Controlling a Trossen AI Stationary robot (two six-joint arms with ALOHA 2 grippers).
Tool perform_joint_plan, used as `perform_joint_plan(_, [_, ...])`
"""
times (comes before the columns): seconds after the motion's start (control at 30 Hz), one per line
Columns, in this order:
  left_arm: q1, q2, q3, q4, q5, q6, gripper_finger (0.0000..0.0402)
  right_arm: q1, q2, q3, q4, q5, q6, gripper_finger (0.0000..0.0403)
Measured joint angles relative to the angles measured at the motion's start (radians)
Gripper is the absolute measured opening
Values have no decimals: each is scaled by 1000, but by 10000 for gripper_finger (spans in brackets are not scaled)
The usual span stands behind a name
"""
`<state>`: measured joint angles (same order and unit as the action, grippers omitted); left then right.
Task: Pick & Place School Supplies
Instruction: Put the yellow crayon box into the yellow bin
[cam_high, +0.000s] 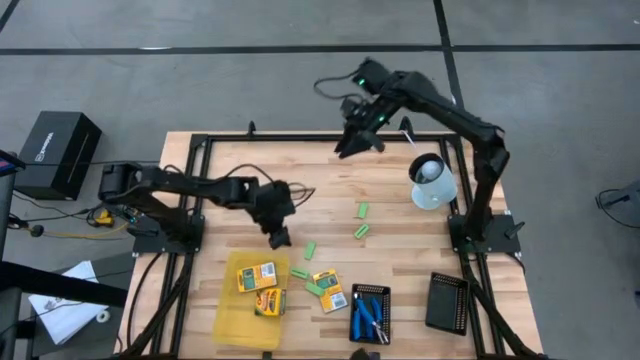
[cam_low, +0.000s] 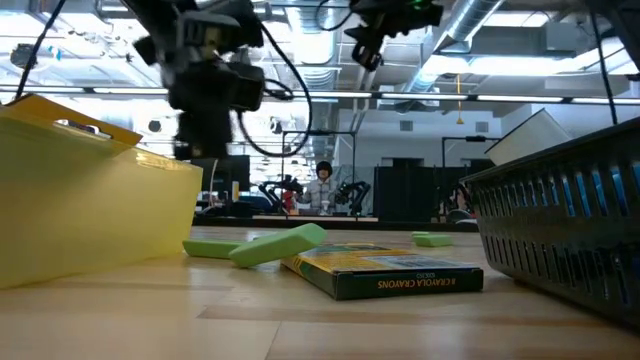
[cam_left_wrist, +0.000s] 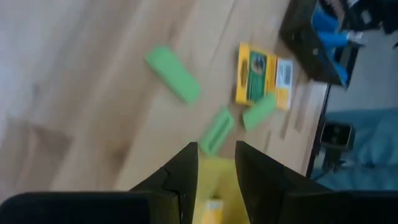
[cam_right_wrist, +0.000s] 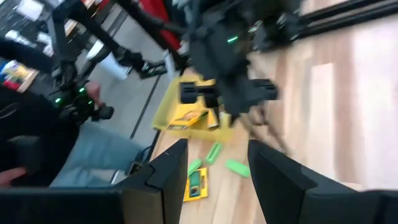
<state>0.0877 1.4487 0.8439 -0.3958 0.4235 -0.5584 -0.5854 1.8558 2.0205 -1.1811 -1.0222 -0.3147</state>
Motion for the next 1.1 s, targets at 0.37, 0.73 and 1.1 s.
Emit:
perform_joint_plan(0.37, [-233,-122,0,-78,18,-212,101,-100,-84,0,0,2,-10,159])
perform_joint_plan(0.73, [-384,-53,0,70,-23,-314,71,-101,-84,0,7,2,-36,159])
perform_joint_plan(1.1, [-406,77,0,189,-28,-293,77,-103,-84,0,-1,5,-26,159])
